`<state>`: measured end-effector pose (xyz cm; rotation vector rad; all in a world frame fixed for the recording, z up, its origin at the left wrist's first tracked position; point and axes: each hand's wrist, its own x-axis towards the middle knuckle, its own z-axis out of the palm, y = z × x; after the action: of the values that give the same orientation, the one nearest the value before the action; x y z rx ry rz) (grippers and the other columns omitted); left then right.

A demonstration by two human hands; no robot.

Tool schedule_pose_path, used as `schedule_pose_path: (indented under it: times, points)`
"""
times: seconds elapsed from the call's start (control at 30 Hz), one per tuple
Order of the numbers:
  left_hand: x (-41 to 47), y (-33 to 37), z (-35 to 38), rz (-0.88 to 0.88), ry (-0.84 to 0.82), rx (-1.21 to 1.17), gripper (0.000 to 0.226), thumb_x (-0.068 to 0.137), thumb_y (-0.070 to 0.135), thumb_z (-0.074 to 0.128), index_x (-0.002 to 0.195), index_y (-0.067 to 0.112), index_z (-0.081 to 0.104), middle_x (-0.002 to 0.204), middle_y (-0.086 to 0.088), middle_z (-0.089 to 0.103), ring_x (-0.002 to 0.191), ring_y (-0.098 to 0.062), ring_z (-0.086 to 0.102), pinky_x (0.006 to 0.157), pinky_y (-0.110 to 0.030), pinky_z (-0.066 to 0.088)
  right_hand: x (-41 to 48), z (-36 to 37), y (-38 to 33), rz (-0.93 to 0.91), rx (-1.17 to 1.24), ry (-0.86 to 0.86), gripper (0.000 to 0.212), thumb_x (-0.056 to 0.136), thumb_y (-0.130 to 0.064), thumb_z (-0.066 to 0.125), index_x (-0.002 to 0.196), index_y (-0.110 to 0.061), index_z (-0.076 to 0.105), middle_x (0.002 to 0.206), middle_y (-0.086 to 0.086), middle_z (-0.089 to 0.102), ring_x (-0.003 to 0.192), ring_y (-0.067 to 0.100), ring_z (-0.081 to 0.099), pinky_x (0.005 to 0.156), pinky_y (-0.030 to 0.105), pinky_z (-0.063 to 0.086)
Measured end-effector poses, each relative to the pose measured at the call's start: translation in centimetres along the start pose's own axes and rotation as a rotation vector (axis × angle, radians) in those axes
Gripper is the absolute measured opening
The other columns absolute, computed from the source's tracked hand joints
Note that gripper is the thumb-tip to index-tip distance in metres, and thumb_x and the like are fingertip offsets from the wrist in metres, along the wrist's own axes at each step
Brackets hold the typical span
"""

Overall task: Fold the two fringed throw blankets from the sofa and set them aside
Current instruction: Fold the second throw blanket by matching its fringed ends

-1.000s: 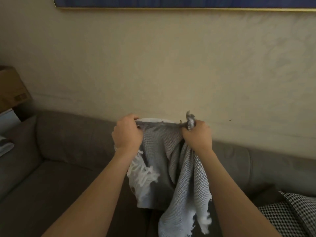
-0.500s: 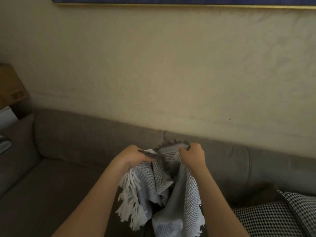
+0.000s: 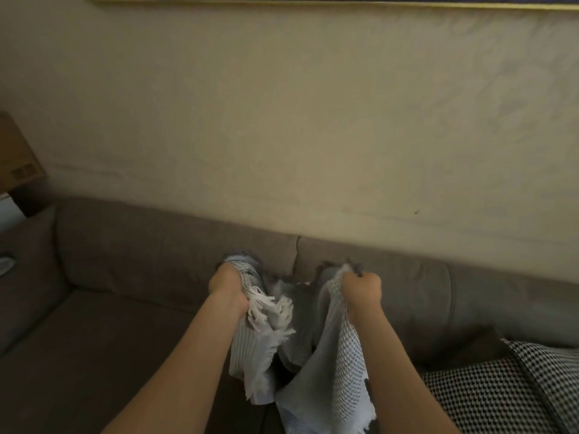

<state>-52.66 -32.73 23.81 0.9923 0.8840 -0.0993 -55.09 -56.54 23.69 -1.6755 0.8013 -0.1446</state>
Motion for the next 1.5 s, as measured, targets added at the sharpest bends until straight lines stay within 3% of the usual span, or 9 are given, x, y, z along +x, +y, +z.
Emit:
schedule_pose_path:
  times: [0.17, 0.27, 0.4, 0.53, 0.67, 0.87, 1.0, 1.2, 1.5]
  points:
    - [-0.2, -2.0, 0.1, 0.023, -0.042, 0.127, 0.038, 0.092, 0.023, 0.069, 0.117, -0.005, 0.066, 0.104, -0.025, 0.076, 0.090, -0.042, 0.077, 0.084, -0.058, 0.064, -1.4, 1.1, 0.1, -0.138, -0.179, -0.118, 0.039, 0.104, -0.016, 0.058, 0.067, -0.008, 0.047, 0.061, 0.008, 0.044, 0.054, 0.019, 0.036, 0.051, 0.029, 0.025]
    - [-1.5, -1.5, -0.3, 0.113, -0.036, 0.221, 0.062, 0.076, 0.040, 0.076, 0.119, -0.003, 0.065, 0.108, -0.022, 0.074, 0.091, -0.037, 0.075, 0.083, -0.051, 0.065, -1.6, 1.3, -0.2, -0.172, -0.195, -0.095, 0.045, 0.104, -0.012, 0.055, 0.062, -0.012, 0.038, 0.057, 0.004, 0.039, 0.050, 0.017, 0.031, 0.049, 0.025, 0.024]
    - [-2.8, -1.5, 0.0, 0.278, -0.190, 0.536, 0.039, 0.093, 0.030, 0.072, 0.109, -0.006, 0.075, 0.102, -0.026, 0.078, 0.098, -0.042, 0.076, 0.090, -0.056, 0.061, -2.4, 1.6, -0.2, -0.302, -0.277, -0.207, 0.049, 0.102, -0.015, 0.058, 0.058, -0.014, 0.036, 0.052, 0.002, 0.037, 0.048, 0.015, 0.029, 0.049, 0.026, 0.023]
    - [-4.3, -2.4, 0.5, 0.586, -0.470, 0.931, 0.055, 0.109, 0.019, 0.051, 0.159, 0.040, 0.038, 0.133, 0.016, 0.056, 0.110, -0.005, 0.062, 0.094, -0.031, 0.050, -3.8, 2.3, 0.1, -0.501, -0.376, -0.351, 0.047, 0.098, -0.018, 0.065, 0.059, -0.011, 0.040, 0.049, 0.000, 0.034, 0.041, 0.011, 0.029, 0.042, 0.024, 0.024]
    - [-3.3, -3.4, 0.3, 0.669, -0.745, 1.132, 0.060, 0.110, 0.009, 0.043, 0.159, 0.043, 0.041, 0.164, 0.010, 0.043, 0.150, -0.010, 0.042, 0.127, -0.041, 0.034, -4.1, 2.1, 1.1, -0.634, -0.284, -0.384, 0.052, 0.094, -0.017, 0.074, 0.053, -0.016, 0.041, 0.043, -0.007, 0.033, 0.043, 0.009, 0.027, 0.043, 0.022, 0.022]
    - [-3.4, -3.3, 0.1, 0.632, -0.803, 1.258, 0.032, 0.102, 0.016, 0.053, 0.124, 0.035, 0.065, 0.124, 0.005, 0.070, 0.116, -0.016, 0.067, 0.102, -0.042, 0.051, -4.1, 1.1, 1.5, -0.688, -0.212, -0.425, 0.060, 0.086, -0.019, 0.085, 0.045, -0.024, 0.041, 0.043, -0.010, 0.035, 0.045, 0.005, 0.030, 0.047, 0.022, 0.025]
    - [-3.4, -4.2, 0.7, 0.752, -0.667, 1.233, 0.014, 0.102, 0.010, 0.058, 0.107, 0.021, 0.065, 0.104, -0.006, 0.071, 0.096, -0.026, 0.068, 0.083, -0.042, 0.051, -3.9, 0.6, 1.6, -0.703, -0.192, -0.386, 0.061, 0.083, -0.023, 0.088, 0.046, -0.026, 0.039, 0.044, -0.011, 0.034, 0.045, 0.006, 0.030, 0.048, 0.020, 0.024]
    - [-4.2, -4.7, 2.3, 0.916, -0.334, 1.088, 0.022, 0.108, 0.011, 0.056, 0.128, 0.014, 0.065, 0.115, -0.001, 0.068, 0.100, -0.021, 0.067, 0.084, -0.039, 0.055, -2.9, -0.3, 2.5, -0.671, -0.325, -0.418, 0.050, 0.086, -0.039, 0.084, 0.060, -0.010, 0.053, 0.049, -0.007, 0.044, 0.045, 0.006, 0.037, 0.047, 0.024, 0.029]
    - [-3.8, -3.7, 3.0, 0.816, -0.040, 0.757, 0.025, 0.106, 0.005, 0.047, 0.118, 0.018, 0.064, 0.114, -0.010, 0.067, 0.098, -0.039, 0.066, 0.077, -0.051, 0.053, -1.5, -2.6, 3.8, -0.607, -0.471, -0.572, 0.056, 0.086, -0.037, 0.084, 0.058, -0.018, 0.040, 0.049, -0.007, 0.035, 0.046, 0.009, 0.031, 0.051, 0.027, 0.027]
